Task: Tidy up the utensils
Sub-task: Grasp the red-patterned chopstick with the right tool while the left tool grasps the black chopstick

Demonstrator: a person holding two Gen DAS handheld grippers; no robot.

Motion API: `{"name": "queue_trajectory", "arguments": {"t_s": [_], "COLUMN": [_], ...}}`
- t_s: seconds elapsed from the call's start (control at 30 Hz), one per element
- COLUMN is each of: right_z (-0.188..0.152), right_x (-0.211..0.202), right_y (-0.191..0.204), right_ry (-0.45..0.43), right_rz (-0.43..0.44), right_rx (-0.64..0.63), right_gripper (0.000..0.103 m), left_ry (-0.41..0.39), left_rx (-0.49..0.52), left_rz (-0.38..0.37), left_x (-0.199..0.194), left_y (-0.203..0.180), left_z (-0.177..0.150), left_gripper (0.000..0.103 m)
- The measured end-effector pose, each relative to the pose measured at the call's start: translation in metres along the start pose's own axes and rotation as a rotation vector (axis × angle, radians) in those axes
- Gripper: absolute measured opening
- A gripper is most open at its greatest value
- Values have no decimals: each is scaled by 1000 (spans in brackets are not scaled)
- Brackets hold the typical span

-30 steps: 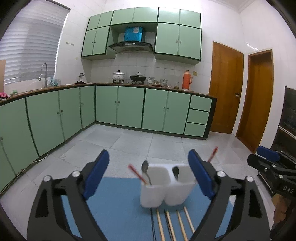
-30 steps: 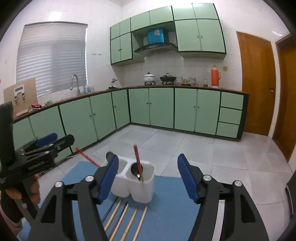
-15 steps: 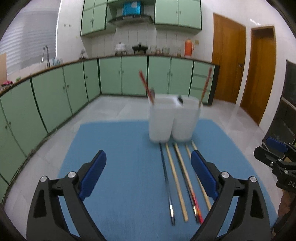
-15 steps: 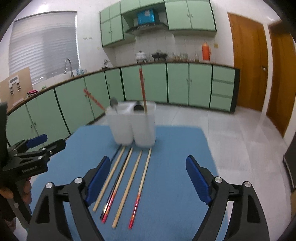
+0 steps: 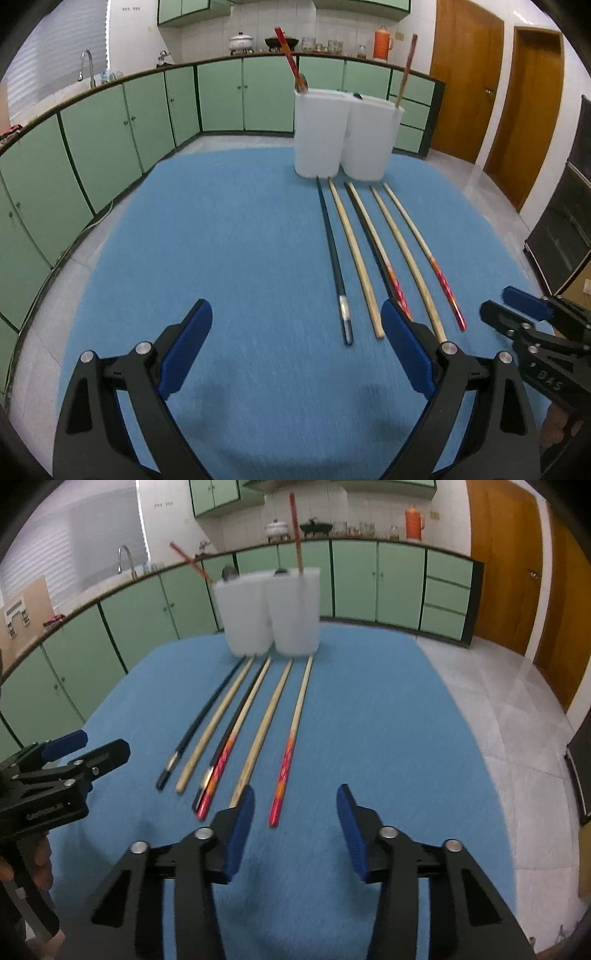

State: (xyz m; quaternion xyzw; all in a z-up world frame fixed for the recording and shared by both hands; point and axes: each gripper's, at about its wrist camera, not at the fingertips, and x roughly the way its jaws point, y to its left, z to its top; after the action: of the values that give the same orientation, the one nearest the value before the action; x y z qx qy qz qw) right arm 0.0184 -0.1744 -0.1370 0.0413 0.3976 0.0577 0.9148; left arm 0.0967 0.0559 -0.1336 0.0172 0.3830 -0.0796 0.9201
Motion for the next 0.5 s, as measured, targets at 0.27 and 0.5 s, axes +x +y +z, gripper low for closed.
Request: {"name": "queue_trajectory", "arguments": {"t_s": [0.27, 0.5], "right_z": [-8, -9], "right_x": [15, 23], "right_y": [7, 11], "right_ry": [61, 72], "right_rz": [16, -9], "right_rx": [-6, -19], "right_gripper": [27, 22], "left_ry": [53, 81], "left_rx": [6, -10], "left_rz": [-8, -16], "left_x": [10, 19], "left_y": [-8, -10], "left_z": [-14, -15], "left_gripper": [84, 80]}}
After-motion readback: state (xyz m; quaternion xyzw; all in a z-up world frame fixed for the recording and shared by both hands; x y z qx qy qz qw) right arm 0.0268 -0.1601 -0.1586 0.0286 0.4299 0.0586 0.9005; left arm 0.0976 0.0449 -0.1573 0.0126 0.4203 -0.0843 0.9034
